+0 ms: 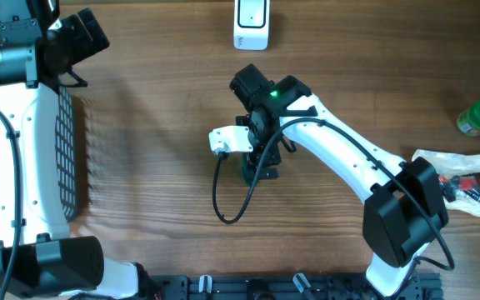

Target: Scan the item barcode

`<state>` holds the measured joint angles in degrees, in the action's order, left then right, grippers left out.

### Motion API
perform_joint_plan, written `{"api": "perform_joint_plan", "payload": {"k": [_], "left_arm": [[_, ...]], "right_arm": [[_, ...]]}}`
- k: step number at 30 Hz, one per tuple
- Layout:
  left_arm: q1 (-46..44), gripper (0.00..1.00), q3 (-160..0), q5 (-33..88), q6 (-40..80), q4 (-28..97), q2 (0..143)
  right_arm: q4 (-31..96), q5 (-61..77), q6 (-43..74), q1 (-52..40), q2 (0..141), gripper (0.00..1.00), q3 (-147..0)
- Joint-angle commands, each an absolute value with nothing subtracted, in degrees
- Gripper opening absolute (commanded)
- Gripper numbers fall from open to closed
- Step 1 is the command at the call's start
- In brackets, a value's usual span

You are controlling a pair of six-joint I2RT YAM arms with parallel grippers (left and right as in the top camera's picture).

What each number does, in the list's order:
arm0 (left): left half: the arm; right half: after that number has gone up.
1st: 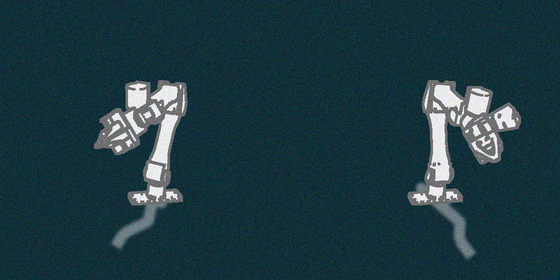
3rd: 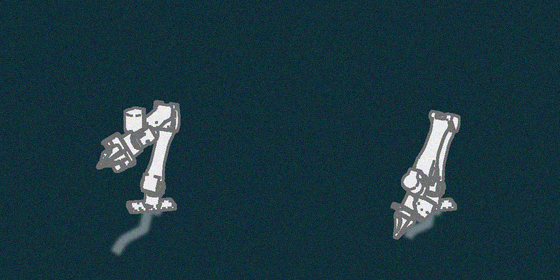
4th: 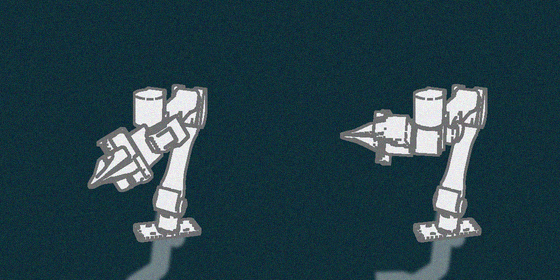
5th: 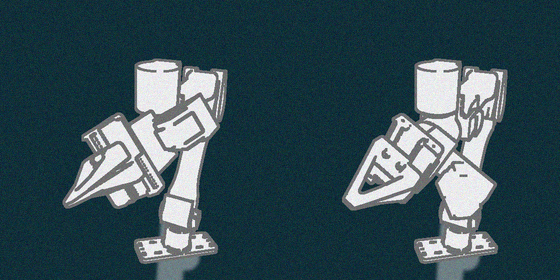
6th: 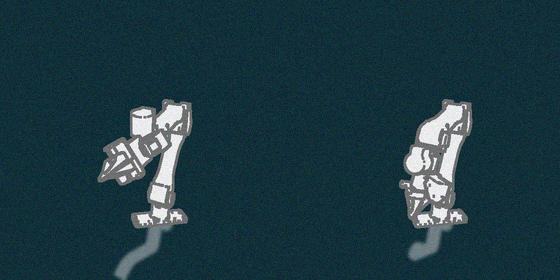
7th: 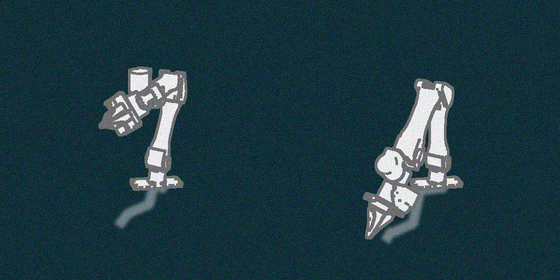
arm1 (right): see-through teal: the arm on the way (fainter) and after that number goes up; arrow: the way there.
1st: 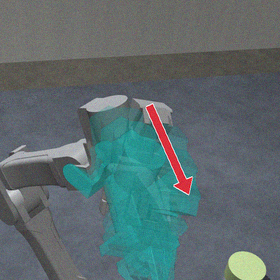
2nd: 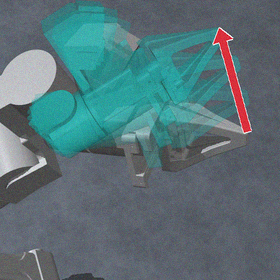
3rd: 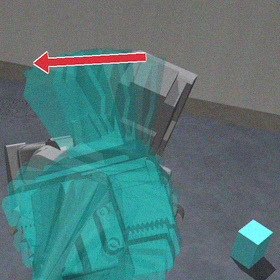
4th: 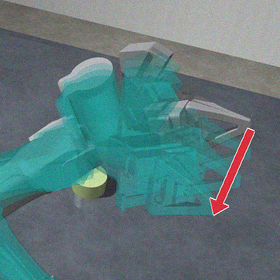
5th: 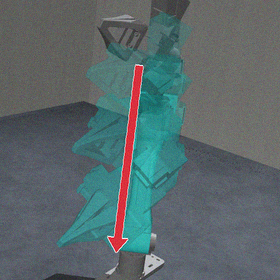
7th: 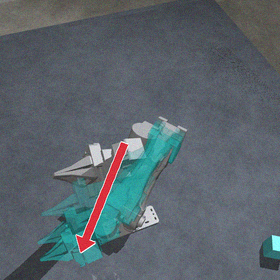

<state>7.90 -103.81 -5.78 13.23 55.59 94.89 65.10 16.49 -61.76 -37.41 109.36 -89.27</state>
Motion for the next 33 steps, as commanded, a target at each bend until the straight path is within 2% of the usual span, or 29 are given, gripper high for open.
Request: {"api": "perform_joint_plan", "payload": {"k": [1, 16, 18, 19, 23, 28, 29, 30, 31, 33], "left_arm": [[8.1, 1.0, -103.4, -6.3, 14.0, 55.6, 95.4], [8.1, 1.0, -103.4, -6.3, 14.0, 55.7, 95.4], [8.1, 1.0, -103.4, -6.3, 14.0, 55.7, 95.4], [8.1, 1.0, -103.4, -6.3, 14.0, 55.8, 95.4], [8.1, 1.0, -103.4, -6.3, 14.0, 56.2, 95.4], [8.1, 1.0, -103.4, -6.3, 14.0, 56.2, 95.4], [8.1, 1.0, -103.4, -6.3, 14.0, 56.2, 95.4], [8.1, 1.0, -103.4, -6.3, 14.0, 56.2, 95.4], [8.1, 1.0, -103.4, -6.3, 14.0, 56.2, 95.4], [8.1, 1.0, -103.4, -6.2, 14.0, 56.2, 95.4]], "right_arm": [[65.4, 18.1, -61.4, -37.1, 110.7, 1.0, -88.5], [65.3, 19.0, -61.4, -37.1, 112.9, 0.99, -88.4], [65.2, 18.9, -61.5, -37.1, 112.9, 0.93, -88.4], [65.2, 18.5, -61.5, -37.1, 112.9, 0.84, -88.4], [65.1, 16.3, -61.5, -37.0, 112.9, 0.81, -88.4], [64.4, 12.3, -61.5, -36.4, 112.6, 0.82, -88.4], [64.3, 10.8, -61.5, -36.2, 112.5, 0.84, -88.4], [64.2, 9.3, -61.6, -36.1, 112.3, 0.96, -88.4], [64.2, 8.4, -62.0, -35.9, 112.0, 1.0, -88.4], [64.7, 6.8, -63.6, -35.6, 111.5, 1.0, -88.4]]}}
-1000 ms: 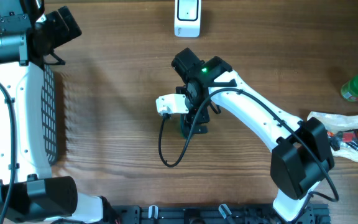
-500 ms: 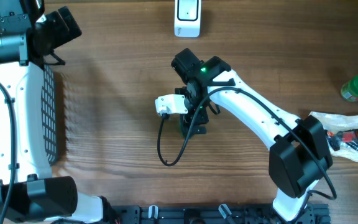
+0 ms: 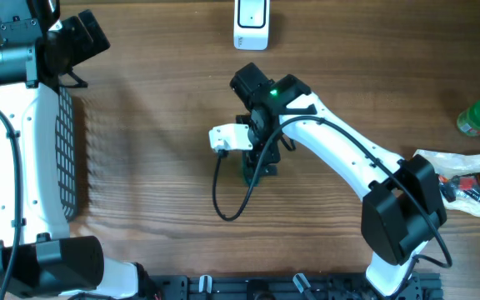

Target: Scan the item barcode

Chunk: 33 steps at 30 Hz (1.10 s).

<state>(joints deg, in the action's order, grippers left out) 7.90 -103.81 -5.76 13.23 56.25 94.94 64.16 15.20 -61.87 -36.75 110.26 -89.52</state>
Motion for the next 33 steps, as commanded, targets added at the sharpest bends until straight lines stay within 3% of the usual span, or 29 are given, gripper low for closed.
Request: {"api": "perform_joint_plan", "payload": {"k": [1, 8, 18, 23, 25, 33], "left_arm": [[8.1, 1.0, -103.4, -6.1, 14.0, 56.2, 95.4], [8.1, 1.0, -103.4, -5.4, 14.0, 56.0, 95.4], [8.1, 1.0, -103.4, -5.4, 14.2, 56.0, 95.4], [8.1, 1.0, -103.4, -5.4, 14.2, 56.0, 95.5], [8.1, 1.0, -103.4, -5.4, 14.2, 56.0, 95.5], [8.1, 1.0, -103.4, -5.4, 14.2, 55.6, 95.6]], "right_arm": [[64.8, 5.9, -64.0, -35.5, 111.4, 1.0, -88.4], [65.5, 4.2, -64.9, -35.3, 110.7, 0.95, -88.4], [65.2, 3.5, -66.0, -35.4, 110.4, 0.73, -88.6], [65.2, 4.9, -66.0, -35.8, 110.1, 0.75, -88.7], [65.3, 5.0, -66.0, -35.8, 110.0, 0.89, -88.7], [65.8, 4.9, -66.5, -35.8, 108.7, 0.93, -88.7]]}}
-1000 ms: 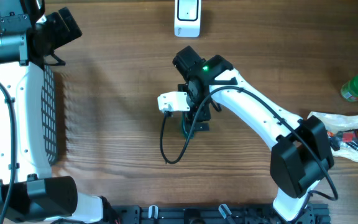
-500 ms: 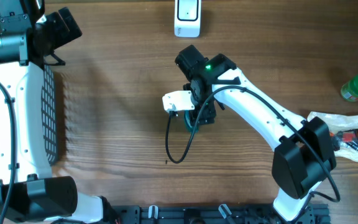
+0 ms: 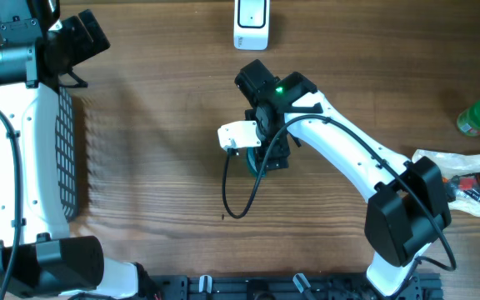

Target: Scan the item barcode

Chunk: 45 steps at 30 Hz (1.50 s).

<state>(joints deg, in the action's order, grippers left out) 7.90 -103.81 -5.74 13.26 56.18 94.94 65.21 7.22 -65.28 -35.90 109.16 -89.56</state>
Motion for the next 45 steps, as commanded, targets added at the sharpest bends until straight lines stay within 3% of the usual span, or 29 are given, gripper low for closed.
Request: {"api": "perform_joint_plan", "payload": {"k": [1, 11, 26, 45], "left_arm": [[8.1, 1.0, -103.4, -5.4, 14.2, 55.5, 95.6], [8.1, 1.0, -103.4, -5.4, 15.5, 55.0, 95.6], [8.1, 1.0, -103.4, -5.4, 15.5, 54.9, 97.6], [8.1, 1.0, -103.4, -5.5, 15.5, 54.9, 98.3]], "right_arm": [[66.2, 4.9, -67.3, -35.8, 108.3, 0.94, -88.7], [67.4, 4.2, -73.2, -36.0, 107.0, 1.0, -88.7], [67.0, 4.1, -74.8, -36.2, 107.0, 1.0, -91.1], [75.3, 8.6, -76.6, -38.7, 106.9, 1.0, -94.3]]}}
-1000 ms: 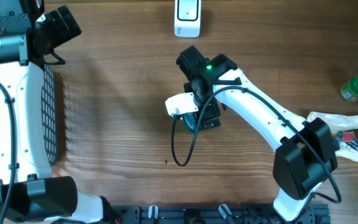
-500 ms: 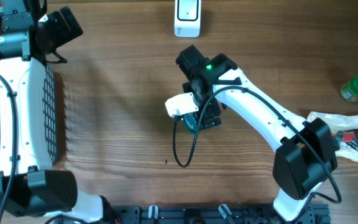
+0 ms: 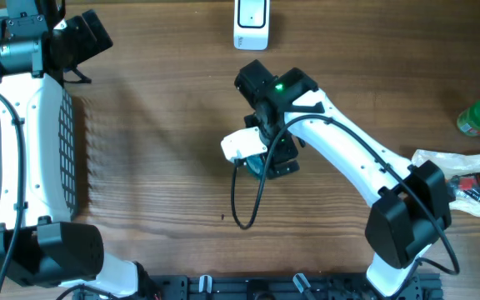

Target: Scan the item barcode

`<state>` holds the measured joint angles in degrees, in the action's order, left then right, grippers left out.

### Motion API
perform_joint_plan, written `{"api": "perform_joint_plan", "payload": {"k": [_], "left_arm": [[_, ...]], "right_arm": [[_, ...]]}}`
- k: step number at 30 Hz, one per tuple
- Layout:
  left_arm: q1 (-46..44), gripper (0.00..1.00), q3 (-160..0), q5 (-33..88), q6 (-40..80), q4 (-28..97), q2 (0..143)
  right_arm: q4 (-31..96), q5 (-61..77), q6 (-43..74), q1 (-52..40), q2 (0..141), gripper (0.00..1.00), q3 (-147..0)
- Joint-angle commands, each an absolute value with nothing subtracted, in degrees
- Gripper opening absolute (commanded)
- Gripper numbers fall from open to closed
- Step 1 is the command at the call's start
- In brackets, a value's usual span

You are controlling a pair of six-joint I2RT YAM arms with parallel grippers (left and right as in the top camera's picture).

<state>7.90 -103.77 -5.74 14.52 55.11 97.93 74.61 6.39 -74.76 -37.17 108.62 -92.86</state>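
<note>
My right arm reaches to the middle of the table, its gripper pointing down. A small dark teal item peeks out beside the black fingers, under the white wrist camera. The arm hides whether the fingers hold it. A white barcode scanner stands at the back edge, well behind the gripper. My left arm is folded at the far left; its black end shows no finger gap.
A black wire basket lies at the left under the left arm. At the right are a green-lidded jar and a clear plastic bag with several packets. A black cable loops from the right wrist.
The right gripper has shifted slightly toward the front right and its wrist has turned a little. The left arm has shifted slightly at the far left.
At the two oldest moments the right gripper stood over the dark item at mid-table, almost still. Then it sat a little farther back and right, with more teal showing. Now it is slightly forward again, turned, still over the item.
</note>
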Motion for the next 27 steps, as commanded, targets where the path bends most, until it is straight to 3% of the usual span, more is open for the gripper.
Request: {"api": "perform_joint_plan", "payload": {"k": [1, 16, 27], "left_arm": [[8.1, 1.0, -103.4, -5.5, 15.5, 54.9, 98.3], [8.1, 1.0, -103.4, -5.5, 15.4, 55.0, 98.3], [8.1, 1.0, -103.4, -5.5, 15.4, 55.1, 98.3]], "right_arm": [[75.3, 8.7, -76.7, -38.9, 106.9, 1.0, -94.3], [69.0, 6.4, -80.9, -38.9, 106.9, 1.0, -94.2], [71.2, 10.2, -73.0, -38.2, 106.9, 1.0, -94.5]]}}
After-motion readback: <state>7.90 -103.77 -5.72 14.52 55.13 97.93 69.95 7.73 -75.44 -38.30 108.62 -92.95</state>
